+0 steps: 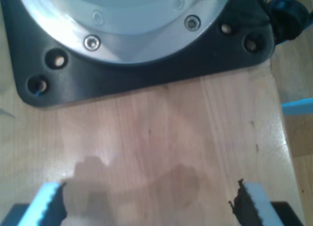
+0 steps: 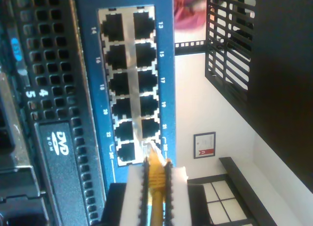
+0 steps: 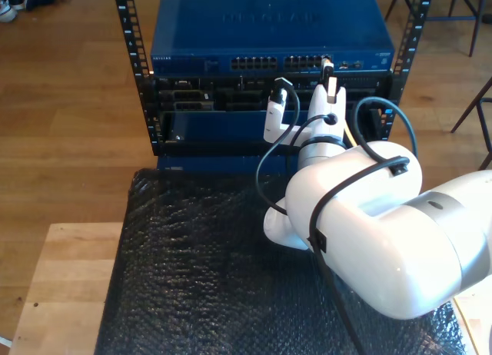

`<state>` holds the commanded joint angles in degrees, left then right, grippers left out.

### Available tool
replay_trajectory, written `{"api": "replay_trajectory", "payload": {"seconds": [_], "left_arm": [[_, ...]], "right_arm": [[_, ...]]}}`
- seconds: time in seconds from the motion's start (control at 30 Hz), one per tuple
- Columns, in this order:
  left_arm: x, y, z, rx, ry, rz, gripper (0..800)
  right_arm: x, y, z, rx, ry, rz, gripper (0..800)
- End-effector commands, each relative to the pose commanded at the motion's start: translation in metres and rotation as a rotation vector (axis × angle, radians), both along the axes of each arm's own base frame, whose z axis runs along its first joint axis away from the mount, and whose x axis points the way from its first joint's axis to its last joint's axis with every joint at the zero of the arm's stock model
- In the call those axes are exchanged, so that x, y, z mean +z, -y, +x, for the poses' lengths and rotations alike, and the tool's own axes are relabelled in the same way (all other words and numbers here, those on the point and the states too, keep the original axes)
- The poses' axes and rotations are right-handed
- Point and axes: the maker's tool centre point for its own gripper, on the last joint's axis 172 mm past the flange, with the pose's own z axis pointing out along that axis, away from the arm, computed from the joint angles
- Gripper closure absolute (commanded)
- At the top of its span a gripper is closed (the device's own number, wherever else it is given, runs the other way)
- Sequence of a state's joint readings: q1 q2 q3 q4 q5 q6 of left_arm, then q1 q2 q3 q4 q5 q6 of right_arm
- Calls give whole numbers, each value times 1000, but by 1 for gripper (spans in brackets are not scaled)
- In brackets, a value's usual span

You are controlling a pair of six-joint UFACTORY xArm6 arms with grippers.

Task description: Grab the cable and plug it in

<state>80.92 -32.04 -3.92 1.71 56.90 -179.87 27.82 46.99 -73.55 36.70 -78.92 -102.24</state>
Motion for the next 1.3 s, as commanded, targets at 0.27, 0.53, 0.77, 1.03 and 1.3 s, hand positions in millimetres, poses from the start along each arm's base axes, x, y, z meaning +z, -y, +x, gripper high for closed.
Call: {"api": "replay_trajectory", "payload": {"seconds": [0.27, 0.53, 0.77, 1.03, 1.3], "left_arm": [[0, 0, 0, 0, 0, 0, 0], [0, 0, 0, 0, 0, 0, 0], [0, 0, 0, 0, 0, 0, 0], [0, 0, 0, 0, 0, 0, 0], [0, 0, 0, 0, 0, 0, 0]], "right_arm": [[1, 1, 1, -1, 1, 2, 800], [4, 3, 4, 3, 10, -2, 800], [5, 3, 5, 3, 13, -2, 800], [4, 3, 5, 3, 11, -1, 800], [2, 2, 4, 10, 7, -6, 800]]}}
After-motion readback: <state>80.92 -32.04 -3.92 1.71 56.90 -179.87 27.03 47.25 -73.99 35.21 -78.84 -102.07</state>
